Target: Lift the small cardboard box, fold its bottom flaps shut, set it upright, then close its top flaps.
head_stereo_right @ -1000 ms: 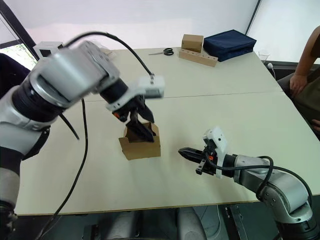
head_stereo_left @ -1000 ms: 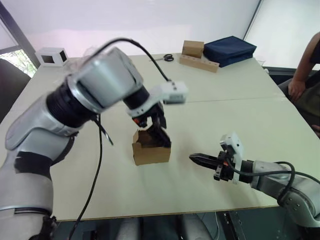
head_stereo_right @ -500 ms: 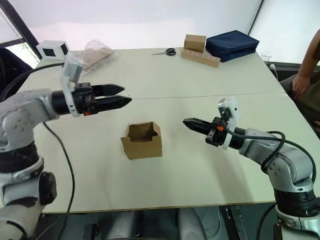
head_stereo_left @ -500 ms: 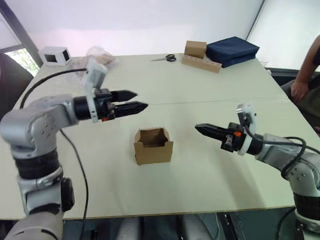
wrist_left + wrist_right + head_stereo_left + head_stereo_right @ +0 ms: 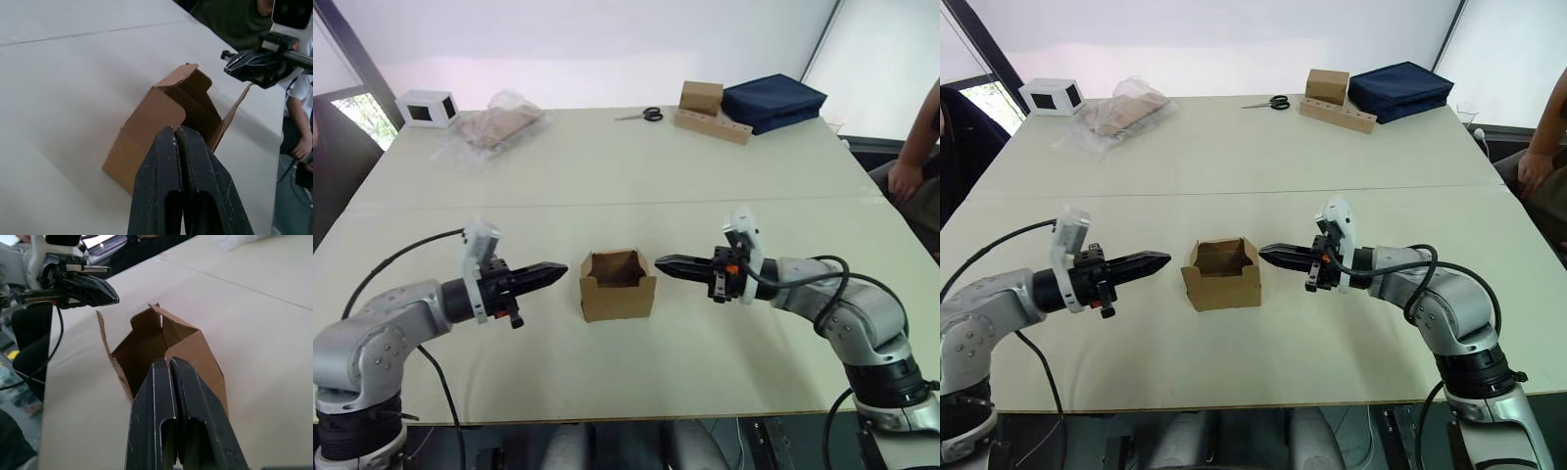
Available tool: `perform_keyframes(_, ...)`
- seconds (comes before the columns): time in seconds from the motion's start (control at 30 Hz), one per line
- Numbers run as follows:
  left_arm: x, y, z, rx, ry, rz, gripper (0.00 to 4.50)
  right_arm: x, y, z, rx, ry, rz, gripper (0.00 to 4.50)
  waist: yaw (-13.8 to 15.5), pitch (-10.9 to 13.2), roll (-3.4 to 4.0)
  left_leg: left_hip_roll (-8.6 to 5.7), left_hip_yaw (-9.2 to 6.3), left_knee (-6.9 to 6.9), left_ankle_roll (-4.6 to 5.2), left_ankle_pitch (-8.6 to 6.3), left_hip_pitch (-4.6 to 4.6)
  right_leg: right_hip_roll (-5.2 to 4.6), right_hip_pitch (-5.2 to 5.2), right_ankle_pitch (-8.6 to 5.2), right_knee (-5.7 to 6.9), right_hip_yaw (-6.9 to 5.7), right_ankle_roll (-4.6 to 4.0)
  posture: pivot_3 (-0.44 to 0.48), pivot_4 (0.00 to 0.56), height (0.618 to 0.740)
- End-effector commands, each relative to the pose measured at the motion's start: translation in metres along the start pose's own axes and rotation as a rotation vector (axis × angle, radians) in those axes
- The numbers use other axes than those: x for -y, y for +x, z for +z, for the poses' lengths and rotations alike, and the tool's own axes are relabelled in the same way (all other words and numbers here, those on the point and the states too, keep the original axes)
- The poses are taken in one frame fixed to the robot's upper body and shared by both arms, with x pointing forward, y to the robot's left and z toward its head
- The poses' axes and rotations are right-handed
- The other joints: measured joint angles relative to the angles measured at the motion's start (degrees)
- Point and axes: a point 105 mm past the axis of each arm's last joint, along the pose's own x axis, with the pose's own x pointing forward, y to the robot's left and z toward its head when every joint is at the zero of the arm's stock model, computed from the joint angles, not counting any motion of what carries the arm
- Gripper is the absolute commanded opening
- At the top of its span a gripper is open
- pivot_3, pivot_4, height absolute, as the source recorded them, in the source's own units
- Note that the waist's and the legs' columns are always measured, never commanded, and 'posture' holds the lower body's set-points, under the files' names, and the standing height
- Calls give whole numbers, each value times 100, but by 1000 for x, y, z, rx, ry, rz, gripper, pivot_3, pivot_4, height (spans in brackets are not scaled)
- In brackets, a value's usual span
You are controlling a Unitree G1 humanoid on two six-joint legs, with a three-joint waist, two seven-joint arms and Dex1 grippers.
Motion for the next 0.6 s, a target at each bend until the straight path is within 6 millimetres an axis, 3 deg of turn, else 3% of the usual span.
perform_keyframes(0.03, -2, 6, 1, 1, 69, 9, 82, 7, 4, 4, 7, -63, -9, 0, -3, 0, 0, 0, 0, 0, 0, 0, 0, 0, 0, 0, -1, 0, 0, 0, 150, 740)
perform_keyframes(0.6, -9, 36, -18, -64, 124, -17, 82, 0, 22, -9, -9, -70, 64, 0, -19, 0, 1, 0, 0, -3, 4, -2, 0, 3, -3, 0, -1, 0, 0, 0, 150, 740)
